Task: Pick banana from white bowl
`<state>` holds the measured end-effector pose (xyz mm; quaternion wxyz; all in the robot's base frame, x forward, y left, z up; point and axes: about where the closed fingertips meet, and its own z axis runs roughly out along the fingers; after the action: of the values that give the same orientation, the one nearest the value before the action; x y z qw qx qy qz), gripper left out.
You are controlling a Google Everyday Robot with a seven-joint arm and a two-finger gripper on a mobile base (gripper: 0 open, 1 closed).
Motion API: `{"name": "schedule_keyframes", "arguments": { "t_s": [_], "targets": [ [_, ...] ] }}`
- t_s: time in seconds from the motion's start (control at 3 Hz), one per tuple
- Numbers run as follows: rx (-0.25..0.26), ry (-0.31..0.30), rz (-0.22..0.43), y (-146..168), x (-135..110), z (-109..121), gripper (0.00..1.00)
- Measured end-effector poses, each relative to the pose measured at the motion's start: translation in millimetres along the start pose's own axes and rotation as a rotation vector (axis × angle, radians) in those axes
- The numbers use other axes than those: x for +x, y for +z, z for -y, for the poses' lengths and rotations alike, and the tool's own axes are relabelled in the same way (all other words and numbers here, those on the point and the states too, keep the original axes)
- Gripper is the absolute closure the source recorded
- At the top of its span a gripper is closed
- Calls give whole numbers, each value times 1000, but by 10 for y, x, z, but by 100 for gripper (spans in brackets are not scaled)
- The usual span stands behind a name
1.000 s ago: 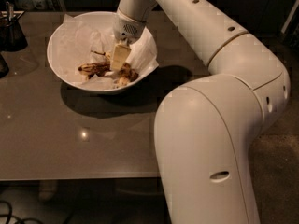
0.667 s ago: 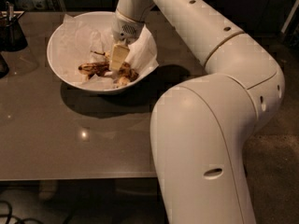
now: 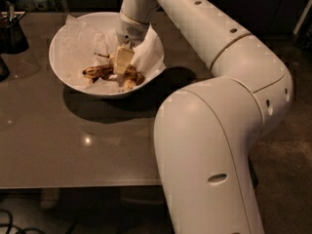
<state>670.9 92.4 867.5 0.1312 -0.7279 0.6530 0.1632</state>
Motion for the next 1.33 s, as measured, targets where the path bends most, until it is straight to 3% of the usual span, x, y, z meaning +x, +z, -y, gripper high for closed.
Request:
{"name": "schedule_keyframes", "arguments": {
  "t_s": [0.33,1.0,1.33],
  "targets": [
    [51,25,-44,-119,133,34,100],
    [105,7,-52,-217,28,38,100],
    [146,-25,-63,-400,-73,-96,100]
  ]
}}
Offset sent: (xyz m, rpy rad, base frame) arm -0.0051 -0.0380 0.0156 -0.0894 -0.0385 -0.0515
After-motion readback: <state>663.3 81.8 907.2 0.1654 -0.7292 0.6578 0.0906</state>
